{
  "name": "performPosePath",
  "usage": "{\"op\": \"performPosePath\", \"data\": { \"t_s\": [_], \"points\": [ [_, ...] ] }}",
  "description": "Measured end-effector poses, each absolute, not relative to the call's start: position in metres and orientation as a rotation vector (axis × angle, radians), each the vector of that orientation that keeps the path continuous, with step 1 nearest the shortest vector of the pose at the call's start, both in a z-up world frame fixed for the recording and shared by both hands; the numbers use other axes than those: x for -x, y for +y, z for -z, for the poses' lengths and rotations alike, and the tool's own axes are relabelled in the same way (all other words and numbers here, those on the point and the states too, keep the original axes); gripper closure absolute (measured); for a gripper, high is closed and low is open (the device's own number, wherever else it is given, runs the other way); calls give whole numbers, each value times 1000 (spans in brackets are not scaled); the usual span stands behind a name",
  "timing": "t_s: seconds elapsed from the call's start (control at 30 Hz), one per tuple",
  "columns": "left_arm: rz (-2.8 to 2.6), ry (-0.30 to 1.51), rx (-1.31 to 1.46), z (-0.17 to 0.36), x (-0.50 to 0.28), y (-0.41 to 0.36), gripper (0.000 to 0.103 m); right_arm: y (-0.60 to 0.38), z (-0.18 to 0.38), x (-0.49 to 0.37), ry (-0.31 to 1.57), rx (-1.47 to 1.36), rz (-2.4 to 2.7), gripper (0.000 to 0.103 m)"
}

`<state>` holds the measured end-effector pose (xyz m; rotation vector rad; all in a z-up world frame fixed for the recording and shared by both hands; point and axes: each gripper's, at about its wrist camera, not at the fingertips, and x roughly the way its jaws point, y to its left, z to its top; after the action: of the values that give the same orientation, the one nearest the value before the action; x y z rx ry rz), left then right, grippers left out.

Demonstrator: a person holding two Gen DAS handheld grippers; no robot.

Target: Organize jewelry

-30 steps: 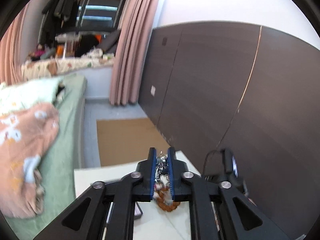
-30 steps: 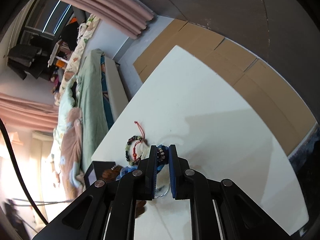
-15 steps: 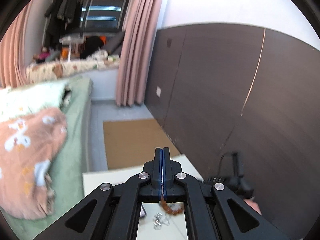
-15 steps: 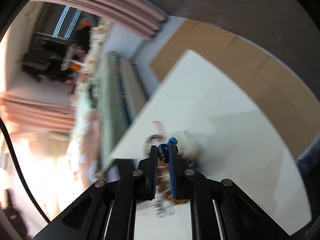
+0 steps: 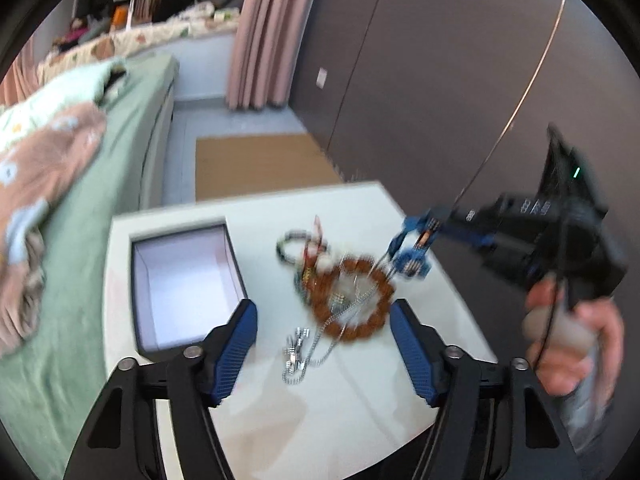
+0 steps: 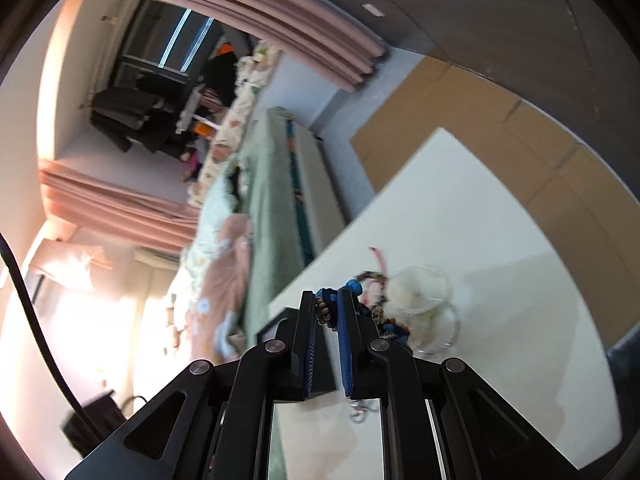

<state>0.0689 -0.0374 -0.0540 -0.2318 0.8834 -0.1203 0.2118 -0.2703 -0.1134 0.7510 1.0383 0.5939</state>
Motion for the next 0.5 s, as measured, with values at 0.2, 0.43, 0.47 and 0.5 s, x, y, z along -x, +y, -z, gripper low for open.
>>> {"op": "performPosePath", "data": {
  "t_s": [0.2, 0.43, 0.47, 0.5],
  "points": [
    [84, 978, 195, 100, -78, -43, 57, -277, 130, -216, 1121, -703, -509, 91],
    [20, 1023, 140, 132, -86, -49, 64, -286, 140, -218, 1170, -678, -465, 91],
    [12, 1029, 142, 136, -87, -49, 66, -288, 140, -218, 1171, -678, -463, 91],
    [7, 1035, 145, 139, -89, -49, 66, -289, 141, -217, 1172, -677, -461, 91]
  ]
}}
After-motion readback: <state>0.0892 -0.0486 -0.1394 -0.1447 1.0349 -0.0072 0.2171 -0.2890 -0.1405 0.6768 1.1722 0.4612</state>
